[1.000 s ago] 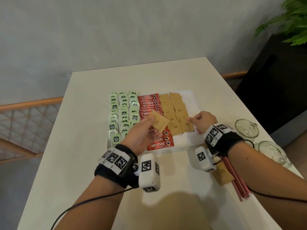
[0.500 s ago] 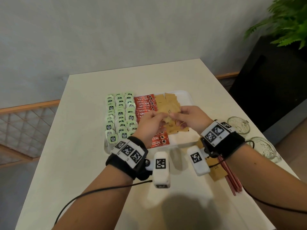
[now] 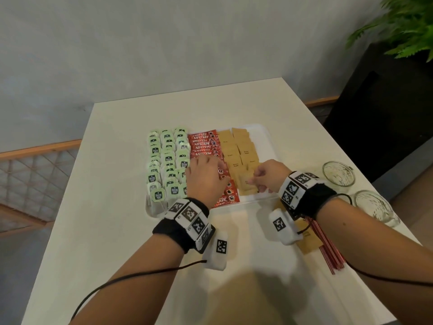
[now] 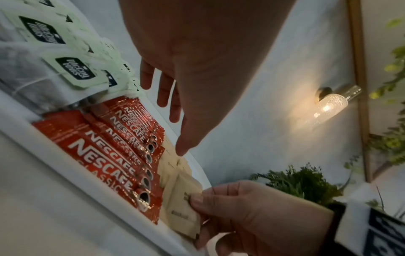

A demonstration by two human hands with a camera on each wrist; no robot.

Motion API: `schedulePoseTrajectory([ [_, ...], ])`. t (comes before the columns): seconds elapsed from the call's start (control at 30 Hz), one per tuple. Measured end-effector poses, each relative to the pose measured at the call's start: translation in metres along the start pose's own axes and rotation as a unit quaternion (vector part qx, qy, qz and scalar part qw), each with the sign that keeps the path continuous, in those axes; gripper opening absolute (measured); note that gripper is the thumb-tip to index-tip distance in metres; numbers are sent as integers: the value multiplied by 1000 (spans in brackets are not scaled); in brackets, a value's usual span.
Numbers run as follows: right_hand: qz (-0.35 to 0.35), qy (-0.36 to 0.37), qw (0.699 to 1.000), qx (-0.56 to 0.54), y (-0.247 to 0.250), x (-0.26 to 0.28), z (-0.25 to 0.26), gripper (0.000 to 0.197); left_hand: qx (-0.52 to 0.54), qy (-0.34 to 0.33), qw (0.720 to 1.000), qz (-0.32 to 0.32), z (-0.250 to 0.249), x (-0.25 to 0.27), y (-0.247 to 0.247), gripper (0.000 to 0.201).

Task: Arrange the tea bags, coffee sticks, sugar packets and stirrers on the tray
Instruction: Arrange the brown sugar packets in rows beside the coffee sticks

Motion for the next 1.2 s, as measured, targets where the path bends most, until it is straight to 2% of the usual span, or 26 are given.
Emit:
schedulePoseTrajectory([
  [0.2, -31, -8, 999, -3, -2, -9, 2, 18, -108, -51, 993, 19, -19, -9, -16, 33],
  [0.3, -83, -3, 997, -2, 12, -6, -5, 17, -139, -71, 987, 41, -30, -16, -24, 35],
  [0.37, -106, -6, 994, -11, 21, -7, -13, 25, -156, -76, 983, 67, -36, -20, -30, 40],
  [0.47, -91, -1, 996, 16, 23, -12, -18, 37, -189, -75, 975, 92, -40, -26, -38, 41],
  [0.63, -64, 20, 996, 66, 27, -21, -11, 32, -195, -69, 974, 96, -37, -35, -37, 29],
  [0.77, -54, 30, 994, 87, 33, -18, -3, 33, -211, -71, 968, 114, -37, -37, -36, 31],
  [0.87, -71, 35, 996, 43, 45, 5, -7, 40, -222, -84, 965, 112, -42, -31, -34, 32],
  [0.97, -99, 40, 994, -27, 56, 46, -22, 33, -216, -119, 964, 99, -54, -19, -31, 32],
  [1.03, -112, 39, 992, -35, 58, 75, -37, 29, -210, -146, 962, 94, -65, -8, -33, 35],
  [1.2, -93, 11, 996, 7, 36, 115, -73, 28, -194, -209, 952, 111, -95, 19, -56, 67],
])
Point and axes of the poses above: each hand's wrist, its own x-axis away from the middle knuckle, its own y-axis out of the back of the hand, z = x × y, the point moved 6 cm from there along -x, towards the middle knuckle, and after that the axes turned 10 degrees about z, right-handed, at the moved point
